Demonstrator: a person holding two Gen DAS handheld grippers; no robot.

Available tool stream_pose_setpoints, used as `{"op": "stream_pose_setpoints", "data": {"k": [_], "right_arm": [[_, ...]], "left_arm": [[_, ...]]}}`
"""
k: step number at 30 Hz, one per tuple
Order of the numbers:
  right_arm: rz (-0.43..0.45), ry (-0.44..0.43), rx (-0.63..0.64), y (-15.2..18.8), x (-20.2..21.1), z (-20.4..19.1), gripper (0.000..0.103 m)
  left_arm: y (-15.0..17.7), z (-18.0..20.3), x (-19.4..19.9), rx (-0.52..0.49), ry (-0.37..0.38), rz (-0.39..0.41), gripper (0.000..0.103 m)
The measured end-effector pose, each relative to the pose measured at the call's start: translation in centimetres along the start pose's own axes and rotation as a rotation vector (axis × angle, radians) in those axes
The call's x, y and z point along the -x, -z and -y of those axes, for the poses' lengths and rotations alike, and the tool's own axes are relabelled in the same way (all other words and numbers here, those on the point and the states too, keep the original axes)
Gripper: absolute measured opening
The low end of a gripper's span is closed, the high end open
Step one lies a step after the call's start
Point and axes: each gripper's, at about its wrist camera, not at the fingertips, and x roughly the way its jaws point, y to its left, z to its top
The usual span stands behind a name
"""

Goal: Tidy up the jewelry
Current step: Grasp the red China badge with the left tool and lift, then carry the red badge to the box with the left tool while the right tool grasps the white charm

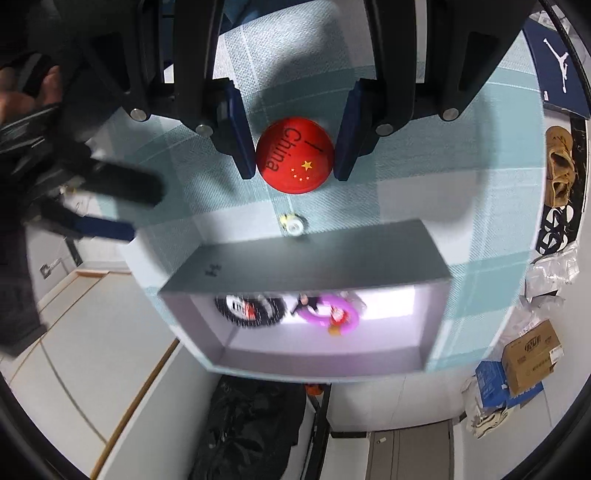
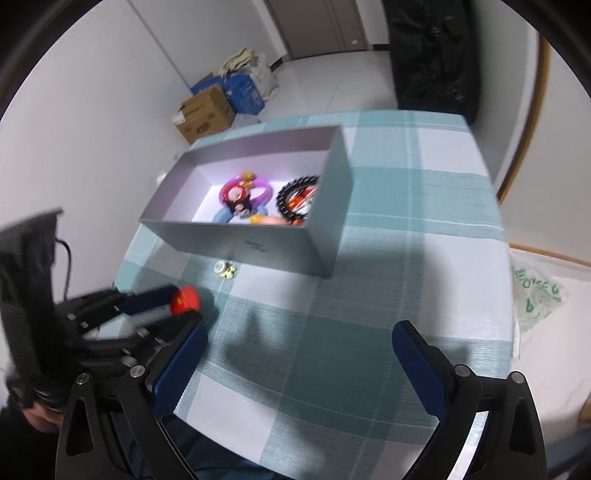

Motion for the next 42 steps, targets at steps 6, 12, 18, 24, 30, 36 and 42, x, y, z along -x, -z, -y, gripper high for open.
{"op": "stream_pose_setpoints", "data": {"k": [6,12,18,24,30,36,42], "right_arm": [[-0.048,0.036,0.105,-0.2,-2.6,-2.9,0.099],[-0.044,0.016,0.134,-1.2,-4.5,-5.3,0.079],[-0.012,0.034,0.175,-2.0,-5.6,-7.4,0.062],[-0.001,0.066,0.218,-1.8,-6.6,-8.8,0.044],[0.014,0.143,0.249,-1.9,-6.6,-8.3,0.015],[-0.001,0.133,0.251,-2.3,-6.6,-8.5,0.015],[0.008,0.115,0.254,-1.9,-5.5,-8.7,0.014]], "left_arm": [[-0.5,-2.4,2.7,0.041,-0.035,0.072,0.038],[-1.6,-5.5,4.9,0.149,-0.023,0.129,0.038],[-2.2,-7.0,5.4,0.174,-0.061,0.17,0.038],[-2.3,-8.7,5.9,0.227,-0.047,0.19,0.038],[-2.5,-9.4,6.7,0.272,-0.018,0.221,0.038],[-2.5,-9.3,6.6,0.285,-0.017,0.229,0.038],[-2.5,-8.9,7.1,0.285,-0.007,0.262,0.038]]}}
